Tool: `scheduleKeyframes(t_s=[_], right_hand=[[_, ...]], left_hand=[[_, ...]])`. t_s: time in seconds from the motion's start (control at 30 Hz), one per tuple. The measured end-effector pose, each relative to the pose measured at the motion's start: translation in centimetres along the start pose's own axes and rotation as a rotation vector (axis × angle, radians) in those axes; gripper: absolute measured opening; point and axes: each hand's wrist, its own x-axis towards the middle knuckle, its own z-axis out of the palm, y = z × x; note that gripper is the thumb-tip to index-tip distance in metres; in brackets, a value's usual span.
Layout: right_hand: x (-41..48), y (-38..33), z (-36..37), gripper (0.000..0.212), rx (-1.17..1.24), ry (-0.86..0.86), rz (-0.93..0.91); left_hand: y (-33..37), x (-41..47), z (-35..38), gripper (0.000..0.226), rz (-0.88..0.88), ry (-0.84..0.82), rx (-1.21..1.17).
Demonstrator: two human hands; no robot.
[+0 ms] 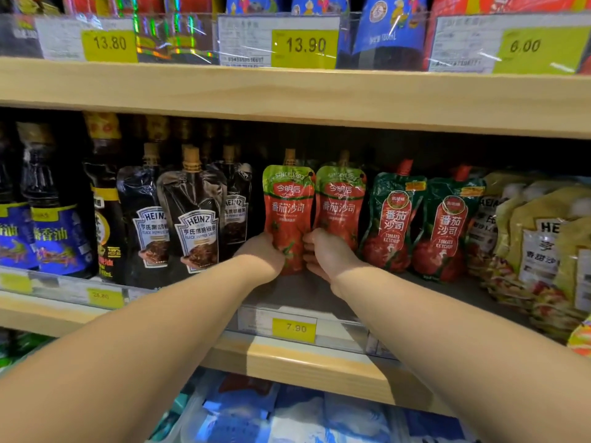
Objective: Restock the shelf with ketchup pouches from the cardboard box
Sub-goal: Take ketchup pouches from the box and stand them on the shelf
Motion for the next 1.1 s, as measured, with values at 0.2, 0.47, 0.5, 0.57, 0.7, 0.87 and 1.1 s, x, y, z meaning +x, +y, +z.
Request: scheduleKeyframes(t_s=[0.2,0.47,0.5,0.57,0.7,0.87,1.1], right_hand=[[1.7,0.7,0.3,0.040,0.040,-0.043,0.021],[1.8,1.2,0.5,0.042,0.054,-0.062,0.016],[1.8,1.2,0.4,0.042,0.049,-0.055,-0.003],[1.6,1.1,0.3,0.040,0.024,-0.014,-0.062],[0.7,0.8,-0.6,0.025,-0.006,0.118,-0.223],[-3.3,-0.7,0.0,0.016,-0.090,0.183,-0.389],[-12.5,0.6,4.2,0.015,-0.025,0.081,-0.678]], left_hand=[[-0.3,1.8,0.9,0.038,0.048,-0.016,-0.031],[0.4,2.5,1.0,0.040,0.067,-0.066,-0.016],[0.4,2.3,0.9,0.040,0.050,-0.058,-0.037],[0.5,1.8,0.5,0.040,0.030,-0.009,-0.118],[0.7,-0.1,-0.8,0.036,0.124,0.126,-0.403],[-0.3,-4.6,-2.8,0.025,0.149,0.226,-0.699],[-6.6,-12.4,-4.4,0.019,-0.039,0.297,-0.845]])
